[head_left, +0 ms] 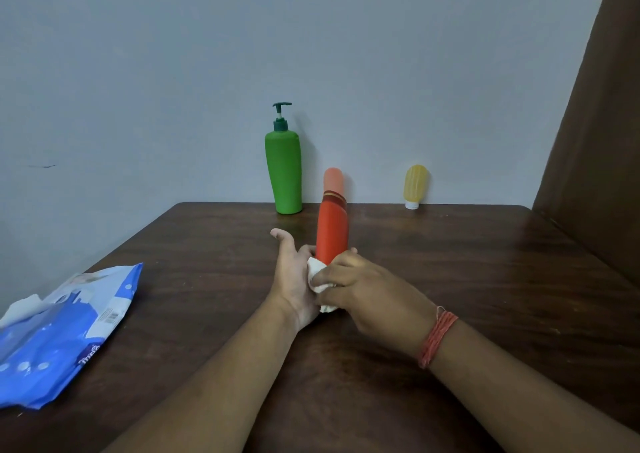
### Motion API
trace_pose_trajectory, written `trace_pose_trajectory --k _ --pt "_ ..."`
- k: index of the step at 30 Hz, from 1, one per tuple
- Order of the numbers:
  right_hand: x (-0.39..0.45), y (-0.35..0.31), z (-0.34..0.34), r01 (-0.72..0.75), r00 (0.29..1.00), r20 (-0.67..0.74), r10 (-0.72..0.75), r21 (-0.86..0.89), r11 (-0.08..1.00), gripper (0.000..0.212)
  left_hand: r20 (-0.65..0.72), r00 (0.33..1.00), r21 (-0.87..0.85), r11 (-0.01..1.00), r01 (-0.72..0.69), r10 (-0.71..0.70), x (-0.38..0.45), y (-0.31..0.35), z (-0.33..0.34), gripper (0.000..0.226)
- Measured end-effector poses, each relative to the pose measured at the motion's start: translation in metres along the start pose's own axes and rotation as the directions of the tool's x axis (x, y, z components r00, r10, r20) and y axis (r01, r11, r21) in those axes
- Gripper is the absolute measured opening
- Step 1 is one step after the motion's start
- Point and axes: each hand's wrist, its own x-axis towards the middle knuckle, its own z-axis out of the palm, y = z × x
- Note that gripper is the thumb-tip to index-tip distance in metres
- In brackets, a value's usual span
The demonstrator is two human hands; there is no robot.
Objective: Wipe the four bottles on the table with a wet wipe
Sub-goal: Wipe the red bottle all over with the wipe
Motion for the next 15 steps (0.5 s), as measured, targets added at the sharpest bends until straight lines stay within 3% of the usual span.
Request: trace_pose_trajectory --k 3,10,15 --pt "-0.004 0.004 -0.003 0.040 0.999 -0.015 -0.040 0.006 0.999 0.030 0.027 1.000 -0.030 1.000 0.005 -0.004 -0.003 0.000 0.003 0.110" --pt "-0.009 0.007 -0.001 -0.024 0.977 -0.213 0.022 -0.009 1.000 0.037 0.066 0.998 -0.033 0.999 -0.014 0.017 -0.002 -0.003 0.003 0.115" --pt "-0.012 0.019 -0.009 -0.181 0.958 -0.241 0.156 -0.084 0.980 0.045 0.150 0.988 -0.008 0.999 -0.031 0.032 -0.007 -0.007 0.008 0.107"
